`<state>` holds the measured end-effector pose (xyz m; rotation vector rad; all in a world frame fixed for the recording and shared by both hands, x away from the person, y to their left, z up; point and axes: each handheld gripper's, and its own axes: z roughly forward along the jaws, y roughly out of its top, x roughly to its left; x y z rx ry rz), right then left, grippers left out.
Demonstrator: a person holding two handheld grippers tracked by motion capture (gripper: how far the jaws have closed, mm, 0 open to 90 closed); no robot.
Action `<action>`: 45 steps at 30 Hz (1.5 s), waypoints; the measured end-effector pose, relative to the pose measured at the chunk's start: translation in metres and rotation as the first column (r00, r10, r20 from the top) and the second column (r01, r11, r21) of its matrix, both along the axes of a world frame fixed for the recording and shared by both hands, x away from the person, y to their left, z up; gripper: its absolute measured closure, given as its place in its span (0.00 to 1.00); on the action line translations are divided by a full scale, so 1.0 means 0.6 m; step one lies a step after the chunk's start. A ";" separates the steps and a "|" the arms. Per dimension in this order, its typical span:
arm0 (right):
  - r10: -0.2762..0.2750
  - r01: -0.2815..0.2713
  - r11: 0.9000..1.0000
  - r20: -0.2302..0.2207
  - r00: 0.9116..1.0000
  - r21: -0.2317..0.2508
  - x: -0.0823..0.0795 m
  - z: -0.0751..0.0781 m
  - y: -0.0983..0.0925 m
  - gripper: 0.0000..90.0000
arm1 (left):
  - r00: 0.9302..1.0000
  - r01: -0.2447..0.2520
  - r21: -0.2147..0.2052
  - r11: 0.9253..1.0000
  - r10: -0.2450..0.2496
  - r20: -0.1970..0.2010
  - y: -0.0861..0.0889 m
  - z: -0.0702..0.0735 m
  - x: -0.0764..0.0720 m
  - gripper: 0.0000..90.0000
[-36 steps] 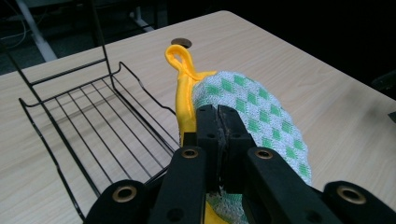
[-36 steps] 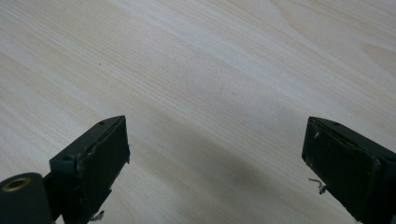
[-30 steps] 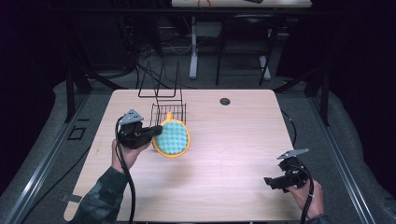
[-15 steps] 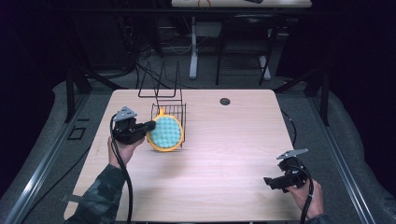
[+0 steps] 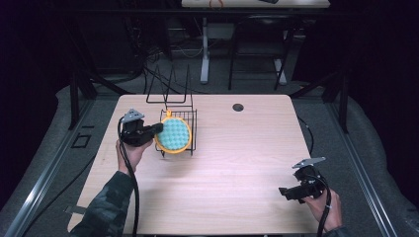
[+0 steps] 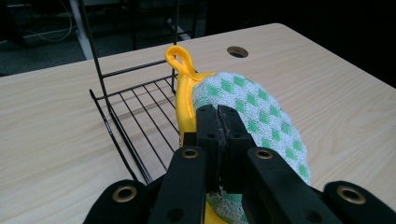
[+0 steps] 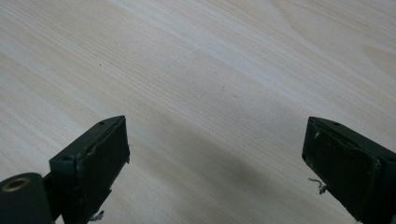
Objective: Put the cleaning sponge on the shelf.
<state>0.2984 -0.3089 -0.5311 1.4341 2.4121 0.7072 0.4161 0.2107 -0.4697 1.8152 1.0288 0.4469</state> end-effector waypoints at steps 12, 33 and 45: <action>-0.001 0.001 1.000 0.001 1.000 -0.005 0.001 0.000 0.001 0.07 | 1.000 -0.015 -0.002 1.000 0.015 -0.002 0.008 -0.007 0.014 0.98; 0.009 -0.009 1.000 -0.002 1.000 -0.008 0.001 0.001 0.002 0.07 | 1.000 -0.017 0.015 1.000 0.017 -0.024 0.006 -0.024 0.052 0.98; 0.010 -0.010 1.000 0.011 1.000 -0.014 0.000 0.004 0.005 0.07 | 0.999 -0.014 0.013 1.000 0.014 -0.036 0.002 -0.032 0.070 0.98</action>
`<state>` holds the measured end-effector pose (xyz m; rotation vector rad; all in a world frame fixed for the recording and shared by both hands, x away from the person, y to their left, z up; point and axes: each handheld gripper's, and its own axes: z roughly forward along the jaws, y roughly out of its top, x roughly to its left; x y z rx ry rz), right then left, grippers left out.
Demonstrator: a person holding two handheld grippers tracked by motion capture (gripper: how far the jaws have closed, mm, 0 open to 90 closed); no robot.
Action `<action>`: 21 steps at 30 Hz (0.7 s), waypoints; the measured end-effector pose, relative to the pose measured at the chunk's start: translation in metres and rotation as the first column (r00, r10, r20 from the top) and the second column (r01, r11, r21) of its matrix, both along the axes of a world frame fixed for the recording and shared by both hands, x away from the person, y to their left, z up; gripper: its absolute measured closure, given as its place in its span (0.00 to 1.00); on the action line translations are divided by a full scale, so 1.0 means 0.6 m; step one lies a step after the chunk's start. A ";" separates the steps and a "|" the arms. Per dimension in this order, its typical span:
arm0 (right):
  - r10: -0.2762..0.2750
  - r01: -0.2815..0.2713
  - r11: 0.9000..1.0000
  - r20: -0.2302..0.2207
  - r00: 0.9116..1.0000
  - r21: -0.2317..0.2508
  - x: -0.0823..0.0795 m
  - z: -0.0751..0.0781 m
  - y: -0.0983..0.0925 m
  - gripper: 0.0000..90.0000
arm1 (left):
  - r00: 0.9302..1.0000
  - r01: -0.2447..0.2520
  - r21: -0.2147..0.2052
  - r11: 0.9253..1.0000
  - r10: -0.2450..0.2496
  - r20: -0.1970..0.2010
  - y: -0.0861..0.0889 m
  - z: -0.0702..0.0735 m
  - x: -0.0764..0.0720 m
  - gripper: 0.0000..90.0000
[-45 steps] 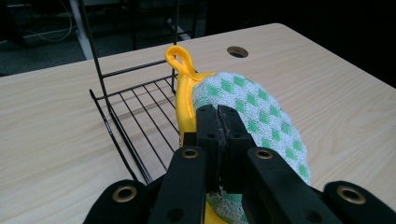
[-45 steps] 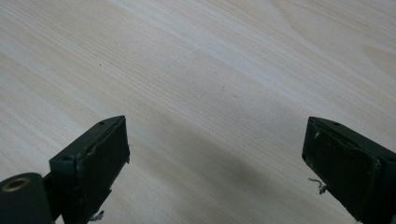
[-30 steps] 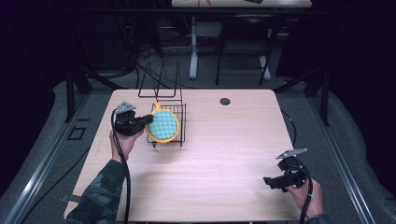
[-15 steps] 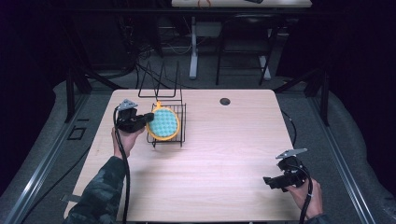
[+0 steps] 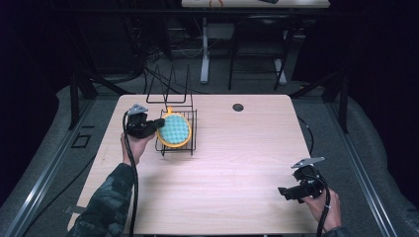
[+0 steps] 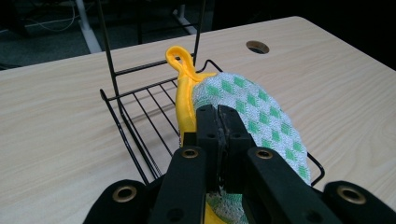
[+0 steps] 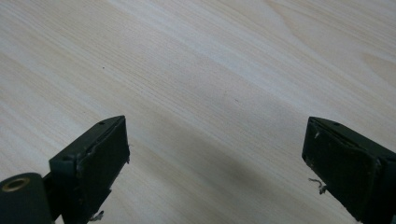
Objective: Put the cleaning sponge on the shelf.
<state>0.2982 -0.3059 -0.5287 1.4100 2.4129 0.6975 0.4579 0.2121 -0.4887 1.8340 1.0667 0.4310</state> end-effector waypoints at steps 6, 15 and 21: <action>0.002 -0.002 1.000 0.001 1.000 0.003 0.001 -0.002 -0.001 0.07 | 1.000 -0.001 0.009 1.000 0.001 -0.017 -0.004 -0.008 0.011 0.99; 0.000 0.000 1.000 -0.006 1.000 0.007 0.002 -0.002 -0.001 0.07 | 0.999 -0.013 0.011 1.000 0.014 -0.034 0.001 -0.018 0.019 0.98; 0.001 -0.001 1.000 -0.003 1.000 0.000 0.001 -0.001 0.000 0.07 | 0.999 -0.015 0.004 1.000 0.015 -0.050 0.000 -0.026 0.024 0.98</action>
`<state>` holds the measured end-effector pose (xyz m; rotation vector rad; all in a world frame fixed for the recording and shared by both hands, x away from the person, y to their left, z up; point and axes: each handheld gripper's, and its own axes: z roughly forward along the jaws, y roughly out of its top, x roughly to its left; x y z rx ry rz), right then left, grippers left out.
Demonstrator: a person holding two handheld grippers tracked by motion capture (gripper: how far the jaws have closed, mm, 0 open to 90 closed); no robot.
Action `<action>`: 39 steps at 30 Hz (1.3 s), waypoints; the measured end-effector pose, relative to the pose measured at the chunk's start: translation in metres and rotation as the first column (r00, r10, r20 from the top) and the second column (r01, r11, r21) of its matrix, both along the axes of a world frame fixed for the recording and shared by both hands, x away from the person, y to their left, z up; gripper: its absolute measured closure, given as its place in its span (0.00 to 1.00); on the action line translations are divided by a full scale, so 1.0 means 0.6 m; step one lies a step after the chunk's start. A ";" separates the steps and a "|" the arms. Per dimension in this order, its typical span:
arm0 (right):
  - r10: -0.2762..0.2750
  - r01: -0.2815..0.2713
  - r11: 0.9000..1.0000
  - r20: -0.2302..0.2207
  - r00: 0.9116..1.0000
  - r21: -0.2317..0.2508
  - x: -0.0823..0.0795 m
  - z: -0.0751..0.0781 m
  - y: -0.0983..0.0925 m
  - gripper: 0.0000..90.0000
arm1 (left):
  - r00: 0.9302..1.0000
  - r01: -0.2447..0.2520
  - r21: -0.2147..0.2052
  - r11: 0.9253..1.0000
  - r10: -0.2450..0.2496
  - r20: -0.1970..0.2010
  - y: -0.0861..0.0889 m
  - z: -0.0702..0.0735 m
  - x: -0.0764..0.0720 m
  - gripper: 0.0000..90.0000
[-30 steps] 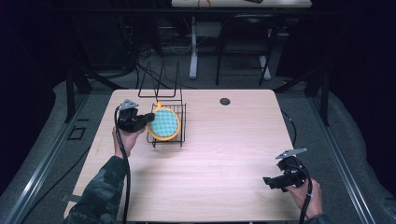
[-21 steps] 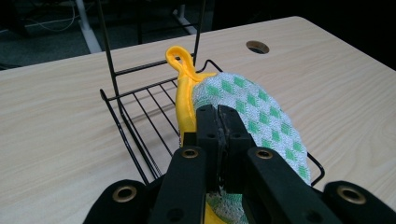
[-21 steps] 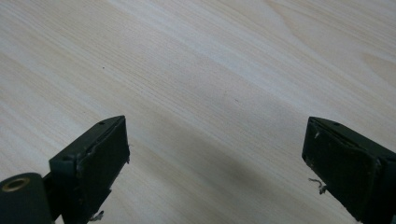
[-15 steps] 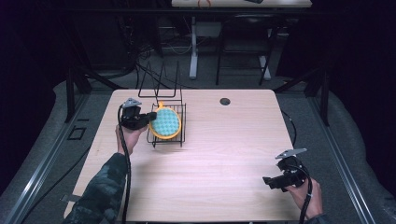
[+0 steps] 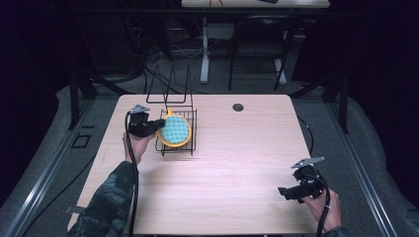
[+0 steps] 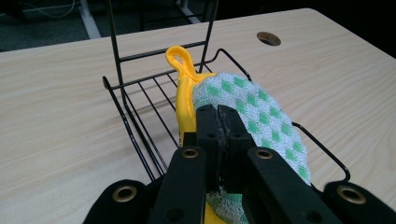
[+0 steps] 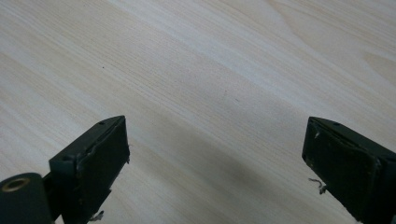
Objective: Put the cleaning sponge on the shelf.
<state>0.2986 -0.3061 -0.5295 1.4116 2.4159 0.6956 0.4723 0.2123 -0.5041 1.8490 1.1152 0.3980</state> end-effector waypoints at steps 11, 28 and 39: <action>0.002 -0.002 1.000 -0.002 1.000 0.004 0.000 0.000 0.001 0.07 | 0.999 0.006 0.022 1.000 -0.005 -0.038 -0.009 -0.018 0.019 0.98; 0.002 -0.002 1.000 -0.005 1.000 0.002 0.002 -0.001 0.000 0.07 | 0.996 -0.008 0.045 0.999 0.012 -0.085 -0.012 -0.038 0.045 0.98; 0.004 -0.004 1.000 -0.005 1.000 0.003 0.003 -0.002 0.001 0.07 | 0.994 -0.012 0.043 0.999 0.017 -0.112 -0.010 -0.045 0.060 0.94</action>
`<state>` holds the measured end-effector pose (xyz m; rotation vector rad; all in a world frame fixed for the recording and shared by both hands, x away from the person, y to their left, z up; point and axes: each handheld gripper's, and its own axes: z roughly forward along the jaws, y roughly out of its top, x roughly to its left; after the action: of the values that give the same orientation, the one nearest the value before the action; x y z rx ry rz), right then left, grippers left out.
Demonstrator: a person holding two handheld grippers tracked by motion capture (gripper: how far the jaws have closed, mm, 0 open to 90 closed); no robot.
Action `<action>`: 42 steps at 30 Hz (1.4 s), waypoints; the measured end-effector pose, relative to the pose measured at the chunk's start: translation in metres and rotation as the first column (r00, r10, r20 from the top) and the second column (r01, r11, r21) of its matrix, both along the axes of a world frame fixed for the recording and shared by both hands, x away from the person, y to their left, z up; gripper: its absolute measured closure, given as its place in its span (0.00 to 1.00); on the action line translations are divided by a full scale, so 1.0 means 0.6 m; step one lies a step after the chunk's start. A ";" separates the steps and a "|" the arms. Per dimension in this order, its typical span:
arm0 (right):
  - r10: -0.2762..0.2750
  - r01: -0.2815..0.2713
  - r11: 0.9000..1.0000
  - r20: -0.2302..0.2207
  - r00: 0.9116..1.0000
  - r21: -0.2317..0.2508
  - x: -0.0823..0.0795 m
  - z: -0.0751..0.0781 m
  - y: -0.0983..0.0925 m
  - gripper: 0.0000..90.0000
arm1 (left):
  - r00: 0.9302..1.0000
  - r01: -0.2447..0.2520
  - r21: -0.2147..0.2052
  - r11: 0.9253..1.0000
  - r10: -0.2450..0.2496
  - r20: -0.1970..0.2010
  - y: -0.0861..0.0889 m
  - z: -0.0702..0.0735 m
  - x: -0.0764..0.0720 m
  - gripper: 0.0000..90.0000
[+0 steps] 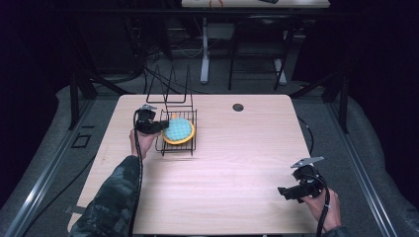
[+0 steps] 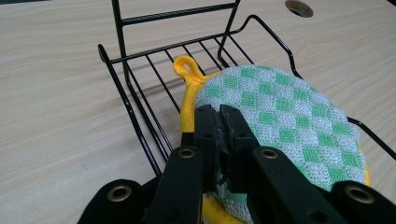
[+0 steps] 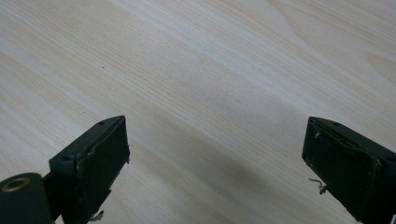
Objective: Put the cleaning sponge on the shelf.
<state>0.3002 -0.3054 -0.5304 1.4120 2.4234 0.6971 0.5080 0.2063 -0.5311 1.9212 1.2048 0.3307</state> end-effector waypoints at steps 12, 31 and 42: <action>-0.003 0.003 1.000 0.011 1.000 0.005 -0.002 0.002 -0.001 0.07 | 0.999 -0.021 -0.042 0.999 0.022 0.027 0.017 0.028 -0.019 0.30; -0.004 0.004 1.000 0.018 1.000 0.016 -0.002 0.003 -0.001 0.05 | 0.998 -0.062 -0.007 0.998 0.062 0.012 0.046 0.049 -0.064 0.03; -0.002 0.002 1.000 0.016 1.000 0.001 -0.003 0.005 -0.002 0.05 | 0.999 -0.047 0.044 0.998 0.046 0.020 0.057 0.059 -0.120 0.00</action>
<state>0.2984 -0.3063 -0.5275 1.4037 2.4097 0.7060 0.4362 0.2405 -0.4960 1.9257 1.2406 0.4032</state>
